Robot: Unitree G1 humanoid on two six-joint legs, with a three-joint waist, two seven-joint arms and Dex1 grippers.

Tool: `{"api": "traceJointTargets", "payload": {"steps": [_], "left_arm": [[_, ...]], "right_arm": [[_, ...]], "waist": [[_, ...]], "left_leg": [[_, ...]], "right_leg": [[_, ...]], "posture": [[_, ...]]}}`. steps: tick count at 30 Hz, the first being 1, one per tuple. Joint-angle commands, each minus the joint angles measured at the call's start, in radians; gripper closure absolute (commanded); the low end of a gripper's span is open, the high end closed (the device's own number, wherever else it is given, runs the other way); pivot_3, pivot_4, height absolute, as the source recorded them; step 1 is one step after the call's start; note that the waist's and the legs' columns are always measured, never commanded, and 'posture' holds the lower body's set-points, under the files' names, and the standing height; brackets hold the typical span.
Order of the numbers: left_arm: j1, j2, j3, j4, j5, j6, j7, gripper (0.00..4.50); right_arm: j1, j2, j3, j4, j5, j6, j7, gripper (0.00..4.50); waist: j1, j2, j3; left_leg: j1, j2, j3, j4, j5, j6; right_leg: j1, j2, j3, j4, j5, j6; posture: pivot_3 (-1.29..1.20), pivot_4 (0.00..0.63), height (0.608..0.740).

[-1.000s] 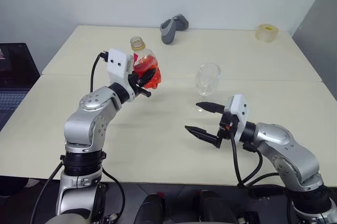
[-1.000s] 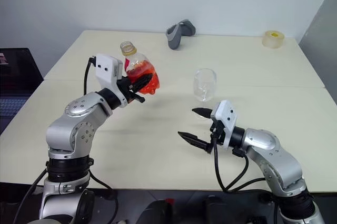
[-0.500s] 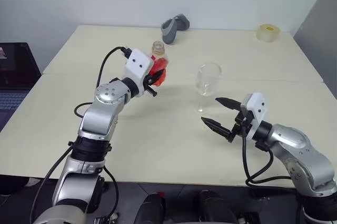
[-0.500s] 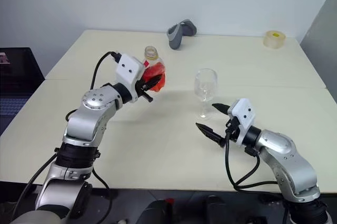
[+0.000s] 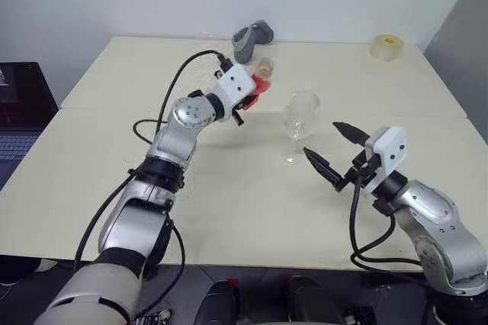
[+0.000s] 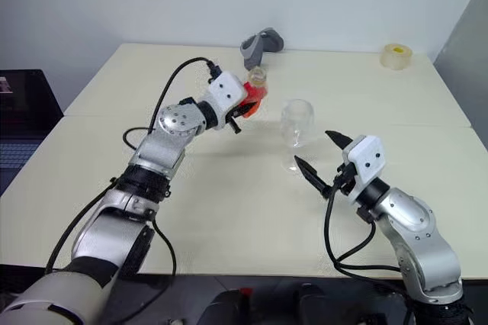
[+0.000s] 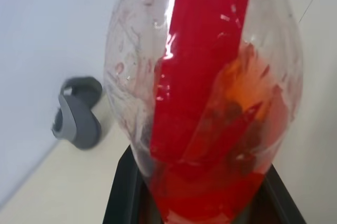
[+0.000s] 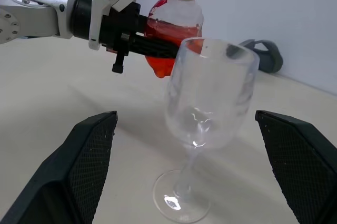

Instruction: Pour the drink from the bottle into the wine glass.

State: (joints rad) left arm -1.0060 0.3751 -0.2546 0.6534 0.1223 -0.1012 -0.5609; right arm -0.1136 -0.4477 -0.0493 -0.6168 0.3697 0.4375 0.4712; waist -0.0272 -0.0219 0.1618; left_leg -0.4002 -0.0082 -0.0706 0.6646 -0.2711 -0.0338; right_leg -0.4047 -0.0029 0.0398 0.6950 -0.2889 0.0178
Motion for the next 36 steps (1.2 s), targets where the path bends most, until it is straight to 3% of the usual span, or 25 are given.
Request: {"api": "traceJointTargets", "payload": {"steps": [1,16,36], "left_arm": [[-0.068,-0.003,-0.03,0.059,0.074,-0.154,0.029,3.71],[-0.195,0.024,-0.115,0.251,0.361,-0.452,0.291,3.73],[-0.291,0.039,-0.191,0.36,0.569,-0.525,0.547,3.73]], "right_arm": [[-0.018,0.022,0.028,-0.032,-0.022,-0.035,-0.02,0.0],[-0.073,0.072,0.038,0.027,-0.06,-0.045,-0.063,0.0],[-0.071,0.058,0.035,0.006,-0.049,0.014,-0.062,0.0]], "waist": [[0.0,0.0,0.0],[-0.001,0.0,0.0],[-0.001,0.0,0.0]], "left_leg": [[0.0,0.0,0.0,0.0,0.0,0.0],[0.0,0.0,0.0,0.0,0.0,0.0],[0.0,0.0,0.001,0.0,0.0,0.0]], "right_leg": [[0.0,0.0,0.0,0.0,0.0,0.0],[-0.001,0.0,0.0,0.001,0.0,0.0],[-0.001,0.0,-0.001,0.001,0.0,0.0]], "posture": [[0.0,0.15,0.74],[0.0,0.15,0.74],[0.0,0.15,0.74]]}}
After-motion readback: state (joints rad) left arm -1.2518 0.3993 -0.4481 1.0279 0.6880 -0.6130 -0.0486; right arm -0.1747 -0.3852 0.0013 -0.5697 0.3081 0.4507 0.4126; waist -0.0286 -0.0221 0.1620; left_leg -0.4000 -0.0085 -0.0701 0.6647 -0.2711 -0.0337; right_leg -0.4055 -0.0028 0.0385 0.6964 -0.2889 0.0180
